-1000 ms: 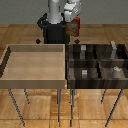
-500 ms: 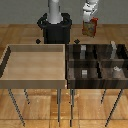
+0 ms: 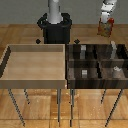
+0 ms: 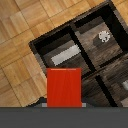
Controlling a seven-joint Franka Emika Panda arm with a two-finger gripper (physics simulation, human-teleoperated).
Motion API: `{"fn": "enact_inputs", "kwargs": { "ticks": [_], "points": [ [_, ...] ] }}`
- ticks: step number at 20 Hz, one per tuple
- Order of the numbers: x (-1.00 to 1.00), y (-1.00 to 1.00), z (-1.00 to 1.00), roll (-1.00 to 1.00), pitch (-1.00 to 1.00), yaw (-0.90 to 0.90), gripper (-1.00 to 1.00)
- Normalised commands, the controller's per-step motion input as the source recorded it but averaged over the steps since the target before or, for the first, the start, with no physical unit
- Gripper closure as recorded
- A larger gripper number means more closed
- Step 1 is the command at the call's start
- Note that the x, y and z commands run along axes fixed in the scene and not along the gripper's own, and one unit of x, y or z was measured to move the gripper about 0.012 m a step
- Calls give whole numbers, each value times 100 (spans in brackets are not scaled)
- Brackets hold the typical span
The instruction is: Place the box of cereal into the appropriate compartment.
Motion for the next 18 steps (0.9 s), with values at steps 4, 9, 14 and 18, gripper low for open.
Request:
{"fn": "enact_inputs", "kwargs": {
  "ticks": [4, 9, 14, 18],
  "points": [
    [0, 100, -12, 0, 0, 0, 100],
    [0, 0, -80, 0, 0, 0, 100],
    [0, 0, -100, 0, 0, 0, 100],
    [0, 0, -100, 0, 0, 0, 100]
  ]
}}
